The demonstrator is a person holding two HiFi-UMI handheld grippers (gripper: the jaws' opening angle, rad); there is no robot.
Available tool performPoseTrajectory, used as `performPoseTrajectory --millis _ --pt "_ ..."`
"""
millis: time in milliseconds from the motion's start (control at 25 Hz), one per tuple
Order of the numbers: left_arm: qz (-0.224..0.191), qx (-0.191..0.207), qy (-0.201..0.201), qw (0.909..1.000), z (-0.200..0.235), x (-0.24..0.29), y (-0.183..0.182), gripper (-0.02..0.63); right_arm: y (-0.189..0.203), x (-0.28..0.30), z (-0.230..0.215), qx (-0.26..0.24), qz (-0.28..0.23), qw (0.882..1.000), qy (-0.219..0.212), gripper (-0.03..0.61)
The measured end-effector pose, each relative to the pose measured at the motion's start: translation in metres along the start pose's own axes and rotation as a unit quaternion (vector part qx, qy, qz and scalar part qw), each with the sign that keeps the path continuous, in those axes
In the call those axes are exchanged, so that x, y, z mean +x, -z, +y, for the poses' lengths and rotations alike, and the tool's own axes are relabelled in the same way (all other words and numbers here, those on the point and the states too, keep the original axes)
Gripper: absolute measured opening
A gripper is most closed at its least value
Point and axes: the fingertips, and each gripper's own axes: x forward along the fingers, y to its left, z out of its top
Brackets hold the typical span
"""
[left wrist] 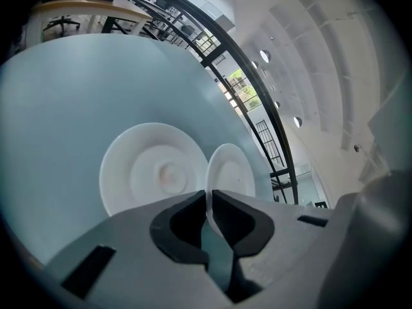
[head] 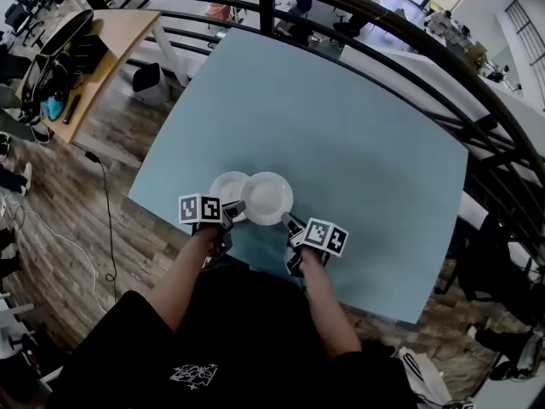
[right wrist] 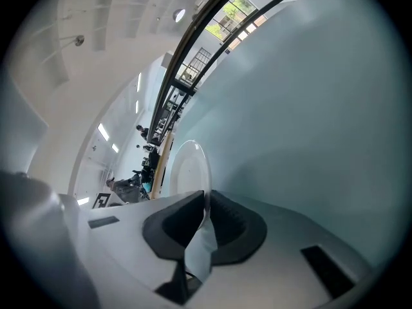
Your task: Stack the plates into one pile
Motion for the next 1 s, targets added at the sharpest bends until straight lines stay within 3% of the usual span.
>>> performPoseTrajectory --millis 360,1000 --pt "-0.015 -0.022 -0.024 0.9994 0.045 -0.037 -0.014 0.037 0.021 0.046 0.030 -0.042 0.045 0.998 0.012 0.032" --pt "0.017 -0.021 -0.046 0.9986 0.081 -0.054 -0.014 0.041 0.040 0.079 0.042 -0.052 0.078 0.995 0.031 0.038"
